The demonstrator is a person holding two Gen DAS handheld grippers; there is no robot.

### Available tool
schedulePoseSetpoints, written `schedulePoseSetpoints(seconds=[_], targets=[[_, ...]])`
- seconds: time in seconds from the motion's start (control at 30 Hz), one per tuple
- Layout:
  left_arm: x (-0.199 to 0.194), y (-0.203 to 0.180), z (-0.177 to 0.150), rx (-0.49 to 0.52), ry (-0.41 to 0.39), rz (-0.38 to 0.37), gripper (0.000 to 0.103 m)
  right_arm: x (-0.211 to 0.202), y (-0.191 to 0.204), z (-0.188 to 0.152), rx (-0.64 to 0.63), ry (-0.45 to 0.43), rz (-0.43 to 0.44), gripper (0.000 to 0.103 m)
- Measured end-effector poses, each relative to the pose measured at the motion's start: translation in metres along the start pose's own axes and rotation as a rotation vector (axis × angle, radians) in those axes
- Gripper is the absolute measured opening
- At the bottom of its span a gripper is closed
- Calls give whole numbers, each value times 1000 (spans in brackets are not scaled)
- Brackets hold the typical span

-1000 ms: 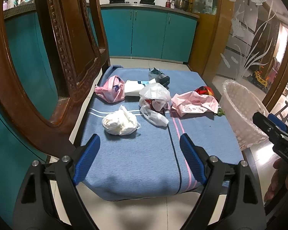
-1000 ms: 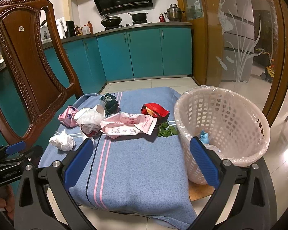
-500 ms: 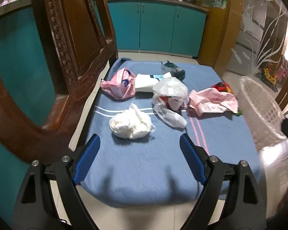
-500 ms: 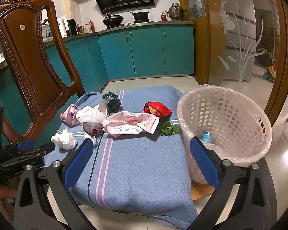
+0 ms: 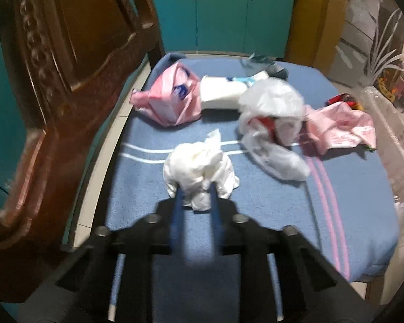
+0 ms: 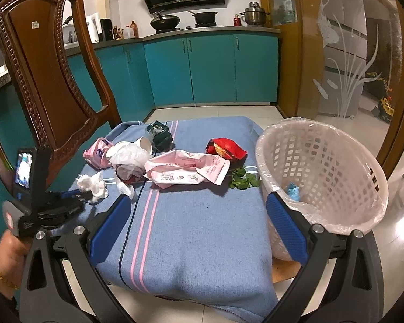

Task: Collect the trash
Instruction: 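Reach the left tool to the white crumpled tissue and grasp it, then grasp the pink printed plastic bag with the right tool while the left tool holds the tissue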

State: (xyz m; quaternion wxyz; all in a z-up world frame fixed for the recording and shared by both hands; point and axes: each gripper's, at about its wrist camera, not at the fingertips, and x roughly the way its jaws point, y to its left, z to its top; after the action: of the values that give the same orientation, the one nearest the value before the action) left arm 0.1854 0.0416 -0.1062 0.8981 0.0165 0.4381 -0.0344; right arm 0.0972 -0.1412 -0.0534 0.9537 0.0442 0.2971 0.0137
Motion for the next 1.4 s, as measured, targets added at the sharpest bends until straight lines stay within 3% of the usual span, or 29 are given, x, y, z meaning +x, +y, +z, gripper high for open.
schedulePoseSetpoints(seconds=[0.17,0.23,0.3,0.37,0.53,0.63,0.7,0.77,0.97,1.07,1.13,1.17,1.2,1.3,1.4], targets=[[-71,-6,7,-14,-151,-85,1,29,-8,10,-12,-6,-31,98],[-101,-9,3,-20,-206,-119,1,49,-21,13,31,22,-20,93],[-125,-12,-1,-20,-252,-148,1,68,-33,14,95,68,16,78],[-148,-15,-7,-12,-317,-162,1,86,-43,16,154,102,48,74],[-163,-13,-12,-15,-349,-180,1,115,-44,20,182,114,68,64],[-154,-9,-11,-25,-330,-179,1,130,-39,23,179,145,102,48],[-148,-7,-10,-35,-310,-182,1,131,-35,22,156,149,97,17],[-143,-6,-9,-40,-300,-180,1,124,-31,24,130,117,102,0],[-139,-1,-8,-56,-291,-174,1,77,-26,35,111,39,166,0],[-138,-2,-9,-55,-286,-171,1,71,-26,32,107,82,176,1],[-138,0,-8,-61,-285,-170,1,77,-23,27,79,104,159,17],[-138,1,-8,-63,-288,-169,1,81,-20,24,55,97,140,36],[-140,1,-8,-63,-291,-168,1,83,-17,22,34,83,132,44],[-142,3,-9,-65,-298,-166,1,94,-9,22,-13,68,127,54],[-142,4,-9,-72,-298,-164,1,105,-2,28,-54,55,117,58]])
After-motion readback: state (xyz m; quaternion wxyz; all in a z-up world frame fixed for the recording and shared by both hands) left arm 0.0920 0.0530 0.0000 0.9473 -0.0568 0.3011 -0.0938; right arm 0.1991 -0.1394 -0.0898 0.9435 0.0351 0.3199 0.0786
